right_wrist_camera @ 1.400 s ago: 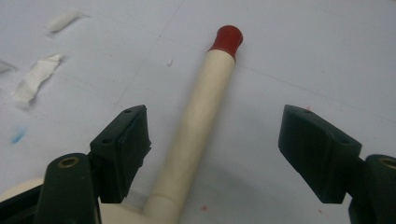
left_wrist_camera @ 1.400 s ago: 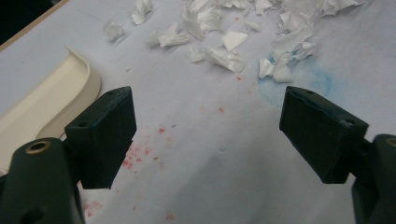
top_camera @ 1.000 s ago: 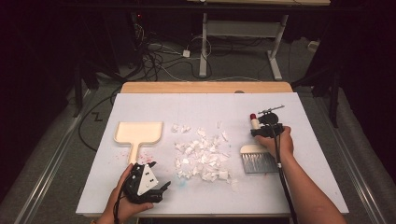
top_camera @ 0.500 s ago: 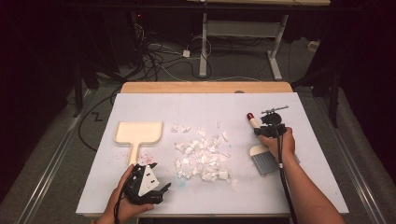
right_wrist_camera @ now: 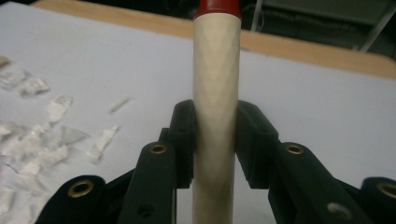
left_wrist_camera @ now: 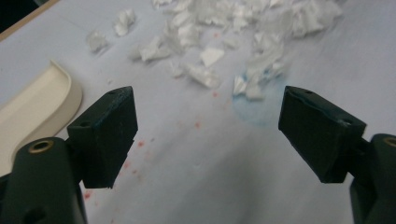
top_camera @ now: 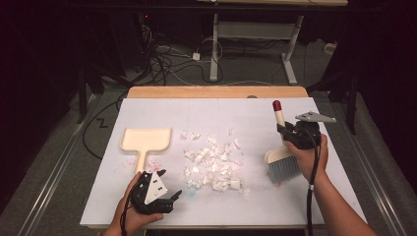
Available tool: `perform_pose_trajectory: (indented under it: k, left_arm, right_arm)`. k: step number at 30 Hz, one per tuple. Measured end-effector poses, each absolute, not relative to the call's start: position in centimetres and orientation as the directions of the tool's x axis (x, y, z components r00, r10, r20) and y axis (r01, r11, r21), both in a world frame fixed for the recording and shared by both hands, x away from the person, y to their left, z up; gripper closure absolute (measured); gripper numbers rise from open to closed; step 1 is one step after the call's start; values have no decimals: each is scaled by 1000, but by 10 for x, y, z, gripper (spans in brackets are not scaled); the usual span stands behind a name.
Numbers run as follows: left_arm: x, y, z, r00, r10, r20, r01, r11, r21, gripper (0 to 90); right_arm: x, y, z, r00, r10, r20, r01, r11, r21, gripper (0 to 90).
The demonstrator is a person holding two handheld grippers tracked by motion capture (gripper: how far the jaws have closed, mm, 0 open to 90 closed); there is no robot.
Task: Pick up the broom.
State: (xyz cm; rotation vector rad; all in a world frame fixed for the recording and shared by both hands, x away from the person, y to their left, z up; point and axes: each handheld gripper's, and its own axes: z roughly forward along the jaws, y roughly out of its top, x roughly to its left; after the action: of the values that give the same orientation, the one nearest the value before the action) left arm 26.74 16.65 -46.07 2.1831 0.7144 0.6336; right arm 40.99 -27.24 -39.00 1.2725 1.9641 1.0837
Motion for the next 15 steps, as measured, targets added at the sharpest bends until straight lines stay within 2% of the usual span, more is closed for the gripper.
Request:
perform_pose_trajectory:
  k: [6,9,10,15]
  left_arm:
    - [269,140,-443,763,619,187,256,-554,792,190]
    - [268,105,-428,823,538,182,190,-563,804,191]
    - [268,105,-428,823,538,182,190,-563,804,192]
    - [281,49,-408,874,473,113,150,-483,863,195]
  right_arm:
    - [386,-263,-365,-456,890,-23,395,225,891,709]
    - [375,-254,-355,-484,874,-27,354,224,908,709]
    - [375,-254,-355,-484,874,-27,354,224,908,709]
    - [354,-228,-344,-551,832,-60,280,252,926,708]
